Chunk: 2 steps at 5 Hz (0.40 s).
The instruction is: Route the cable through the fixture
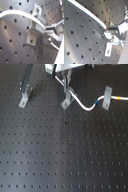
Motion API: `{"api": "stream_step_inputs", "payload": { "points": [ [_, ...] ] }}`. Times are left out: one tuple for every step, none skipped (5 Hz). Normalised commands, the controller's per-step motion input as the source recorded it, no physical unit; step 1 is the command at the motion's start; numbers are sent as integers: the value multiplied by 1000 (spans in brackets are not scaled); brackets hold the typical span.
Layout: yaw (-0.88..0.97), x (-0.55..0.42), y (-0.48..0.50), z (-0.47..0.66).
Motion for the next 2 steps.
{"api": "stream_step_inputs", "payload": {
  "points": [
    [6, -277, -31, 174],
    [0, -246, 105, -21]
  ]
}}
